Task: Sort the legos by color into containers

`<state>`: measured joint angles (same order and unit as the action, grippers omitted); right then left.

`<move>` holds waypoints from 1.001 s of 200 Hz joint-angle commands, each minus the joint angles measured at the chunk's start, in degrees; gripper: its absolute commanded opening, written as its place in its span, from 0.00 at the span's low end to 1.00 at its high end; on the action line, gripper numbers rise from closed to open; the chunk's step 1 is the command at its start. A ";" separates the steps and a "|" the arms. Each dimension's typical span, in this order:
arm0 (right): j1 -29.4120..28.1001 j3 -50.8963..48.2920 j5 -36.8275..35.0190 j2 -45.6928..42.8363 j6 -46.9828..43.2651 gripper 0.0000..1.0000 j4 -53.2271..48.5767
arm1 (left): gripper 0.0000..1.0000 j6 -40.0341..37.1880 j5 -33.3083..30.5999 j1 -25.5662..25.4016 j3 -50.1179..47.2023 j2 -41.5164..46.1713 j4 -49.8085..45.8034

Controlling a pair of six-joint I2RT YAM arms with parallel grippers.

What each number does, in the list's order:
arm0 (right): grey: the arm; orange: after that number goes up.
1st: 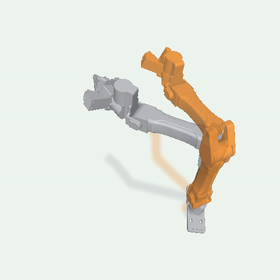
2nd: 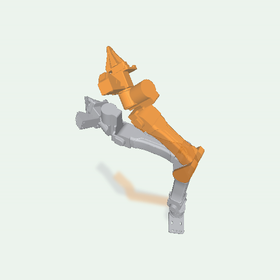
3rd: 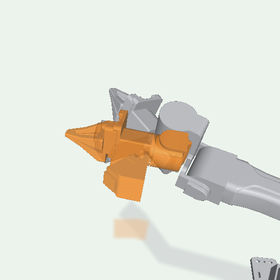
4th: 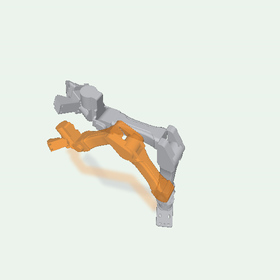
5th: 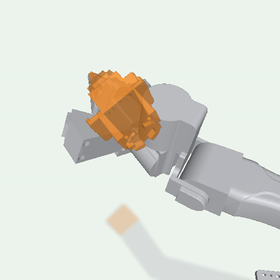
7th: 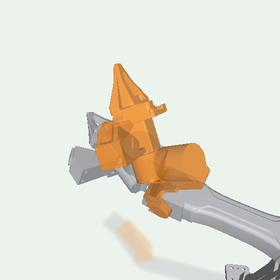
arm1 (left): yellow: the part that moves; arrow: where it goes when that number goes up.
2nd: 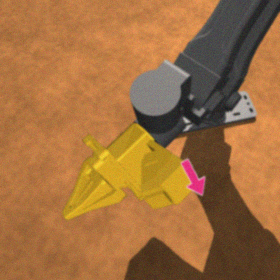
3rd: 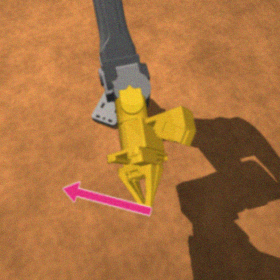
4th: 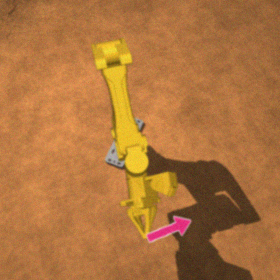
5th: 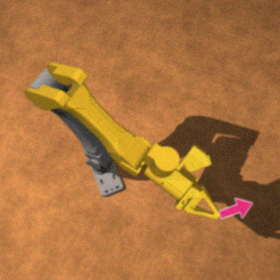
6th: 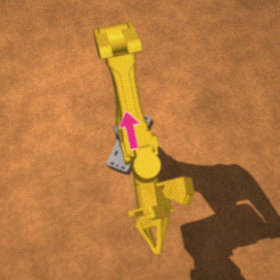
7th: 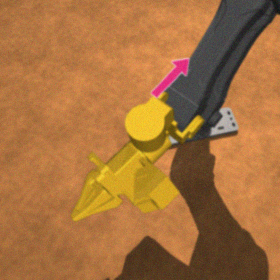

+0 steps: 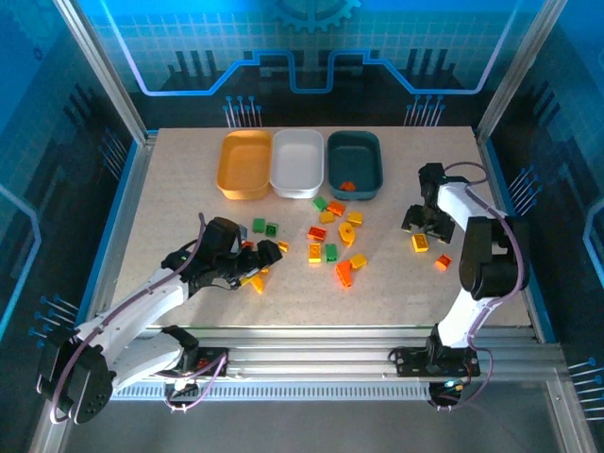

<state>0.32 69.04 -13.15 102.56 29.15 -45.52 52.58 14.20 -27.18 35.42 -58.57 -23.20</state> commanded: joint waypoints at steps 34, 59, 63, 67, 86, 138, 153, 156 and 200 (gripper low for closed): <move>-2.53 -1.37 5.53 2.67 -1.40 0.75 2.88 | 0.99 1.93 0.68 -0.42 -4.34 5.57 0.29; -6.22 -0.69 6.79 1.86 -2.05 0.74 2.67 | 0.99 1.84 0.14 -0.42 -4.48 6.93 -0.91; -6.99 -0.39 6.82 1.93 -2.16 0.73 2.63 | 0.99 1.88 0.07 -0.37 -4.40 7.01 -1.05; -7.47 -0.19 6.63 2.07 -2.15 0.71 2.54 | 0.99 1.86 0.08 -0.42 -4.39 7.10 -1.11; -9.36 0.76 4.33 3.25 -1.80 0.62 1.94 | 0.99 1.86 0.07 -0.42 -4.13 7.15 -1.31; -12.48 0.84 2.07 4.64 -0.23 0.32 3.32 | 0.99 0.13 -0.30 -0.42 -2.10 6.58 -4.22; -15.36 2.66 2.34 2.49 0.11 0.32 3.13 | 0.99 -0.93 -2.64 -0.33 -0.47 6.66 -7.21; -16.08 3.34 2.34 2.12 0.12 0.32 3.00 | 0.99 -1.15 -3.28 -0.32 0.01 6.77 -8.12; -25.99 18.26 3.88 5.54 -0.67 0.33 5.69 | 0.99 1.08 -12.04 3.06 -0.35 11.86 -10.40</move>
<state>-21.23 77.95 -10.70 107.15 28.51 -43.05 53.23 7.53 -26.52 34.63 -49.47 -30.81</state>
